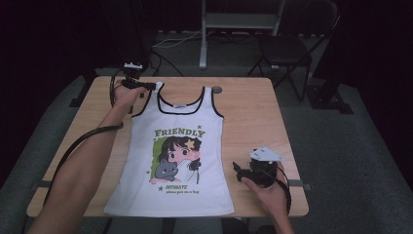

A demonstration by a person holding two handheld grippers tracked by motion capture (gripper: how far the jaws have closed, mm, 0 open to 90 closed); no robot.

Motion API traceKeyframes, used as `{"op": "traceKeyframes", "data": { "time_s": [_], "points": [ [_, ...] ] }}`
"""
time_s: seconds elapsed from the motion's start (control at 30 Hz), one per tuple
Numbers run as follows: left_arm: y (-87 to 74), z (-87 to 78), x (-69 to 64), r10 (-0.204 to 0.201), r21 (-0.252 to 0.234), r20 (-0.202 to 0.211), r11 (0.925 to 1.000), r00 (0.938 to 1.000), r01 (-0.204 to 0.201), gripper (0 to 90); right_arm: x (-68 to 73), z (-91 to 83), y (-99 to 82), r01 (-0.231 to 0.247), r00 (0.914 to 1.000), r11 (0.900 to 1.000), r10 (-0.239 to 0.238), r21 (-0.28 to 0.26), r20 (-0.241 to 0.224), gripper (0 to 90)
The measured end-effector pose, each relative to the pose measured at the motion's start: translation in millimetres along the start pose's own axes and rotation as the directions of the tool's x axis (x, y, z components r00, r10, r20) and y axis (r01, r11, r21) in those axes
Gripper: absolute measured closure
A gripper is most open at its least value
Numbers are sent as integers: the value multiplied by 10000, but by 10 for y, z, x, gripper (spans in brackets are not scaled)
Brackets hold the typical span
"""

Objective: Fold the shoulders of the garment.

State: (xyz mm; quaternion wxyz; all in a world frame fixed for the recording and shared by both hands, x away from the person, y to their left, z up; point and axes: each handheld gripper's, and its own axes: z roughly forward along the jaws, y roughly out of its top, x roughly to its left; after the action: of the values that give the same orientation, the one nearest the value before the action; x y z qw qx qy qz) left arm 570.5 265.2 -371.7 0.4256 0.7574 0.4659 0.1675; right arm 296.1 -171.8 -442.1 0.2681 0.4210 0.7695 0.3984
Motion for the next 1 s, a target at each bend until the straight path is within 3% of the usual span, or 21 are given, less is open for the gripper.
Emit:
{"op": "traceKeyframes", "data": {
  "time_s": [0.5,0.77,1.0],
  "points": [
    [-272,-327,-185,-26,-554,289,9985,9996,42,851,0,12,5,88,10000,9999,-88,61,-9,124],
    [-458,-417,-330,245,-524,314,9984,9992,-229,851,17,17,9,207,9998,9997,-207,141,35,124],
    [-505,-530,-488,869,-582,322,9947,9957,-849,851,32,19,7,291,9995,9995,-292,146,70,124]
  ]
}}
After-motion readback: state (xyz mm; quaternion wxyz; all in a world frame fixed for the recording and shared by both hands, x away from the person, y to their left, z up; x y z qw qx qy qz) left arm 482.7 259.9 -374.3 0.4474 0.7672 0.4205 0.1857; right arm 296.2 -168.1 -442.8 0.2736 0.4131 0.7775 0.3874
